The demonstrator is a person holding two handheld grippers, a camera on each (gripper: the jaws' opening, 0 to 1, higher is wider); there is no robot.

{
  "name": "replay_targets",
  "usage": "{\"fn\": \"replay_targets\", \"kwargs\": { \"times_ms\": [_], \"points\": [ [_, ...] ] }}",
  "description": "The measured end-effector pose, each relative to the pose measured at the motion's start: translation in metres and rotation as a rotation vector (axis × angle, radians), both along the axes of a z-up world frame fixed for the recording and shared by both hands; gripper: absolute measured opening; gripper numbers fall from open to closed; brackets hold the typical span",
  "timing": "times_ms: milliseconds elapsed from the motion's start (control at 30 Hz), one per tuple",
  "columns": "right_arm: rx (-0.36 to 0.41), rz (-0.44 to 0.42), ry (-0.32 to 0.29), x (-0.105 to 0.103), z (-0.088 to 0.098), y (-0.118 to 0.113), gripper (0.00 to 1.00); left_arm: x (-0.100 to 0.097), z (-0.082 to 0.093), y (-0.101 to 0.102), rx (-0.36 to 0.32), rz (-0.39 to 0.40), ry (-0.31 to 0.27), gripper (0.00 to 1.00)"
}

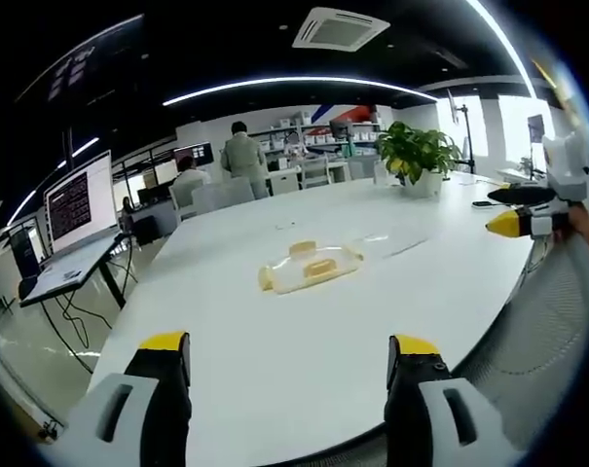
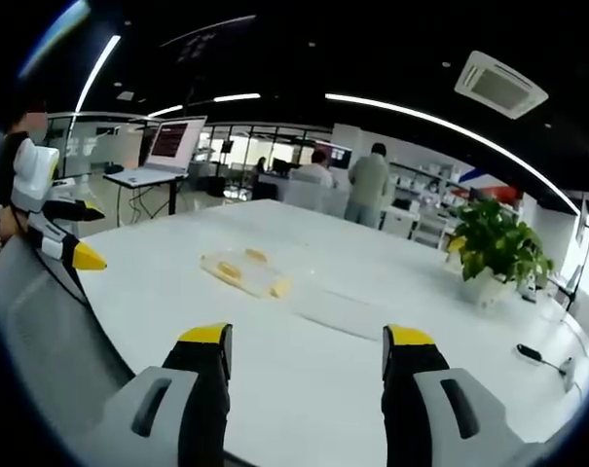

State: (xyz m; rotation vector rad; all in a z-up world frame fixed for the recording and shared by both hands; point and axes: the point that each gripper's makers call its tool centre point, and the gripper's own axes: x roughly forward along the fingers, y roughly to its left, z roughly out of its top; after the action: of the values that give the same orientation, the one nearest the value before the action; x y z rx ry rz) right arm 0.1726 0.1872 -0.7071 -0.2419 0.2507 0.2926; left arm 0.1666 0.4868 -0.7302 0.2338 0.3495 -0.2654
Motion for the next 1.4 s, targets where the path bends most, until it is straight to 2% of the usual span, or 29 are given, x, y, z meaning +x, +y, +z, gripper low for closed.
{"fn": "replay_targets", "kwargs": {
  "times_ms": [167, 367, 967, 1233, 1400],
  "points": [
    [-0.012, -0.01, -0.003, 0.0, 0.0, -0.002, 0.6, -0.001, -0.002, -0.001, 0.003, -0.008, 0.012, 0.77],
    [-0.012, -0.015, -0.006, -0.001, 0.001, -0.003, 0.59, -0.001, 0.002, 0.0, -0.007, 0.001, -0.008, 0.78],
    [-0.029, 0.004, 0.014, -0.003, -0.003, 0.0, 0.58, -0.002, 0.001, 0.001, -0.011, 0.004, -0.002, 0.78],
    [-0.047, 0.012, 0.035, -0.002, -0.006, 0.001, 0.58, -0.001, 0.0, 0.002, -0.011, 0.008, 0.004, 0.77],
    [-0.083, 0.052, 0.087, -0.003, -0.015, 0.006, 0.63, 0.0, 0.004, -0.002, -0.031, -0.01, -0.009, 0.79]
  ]
}}
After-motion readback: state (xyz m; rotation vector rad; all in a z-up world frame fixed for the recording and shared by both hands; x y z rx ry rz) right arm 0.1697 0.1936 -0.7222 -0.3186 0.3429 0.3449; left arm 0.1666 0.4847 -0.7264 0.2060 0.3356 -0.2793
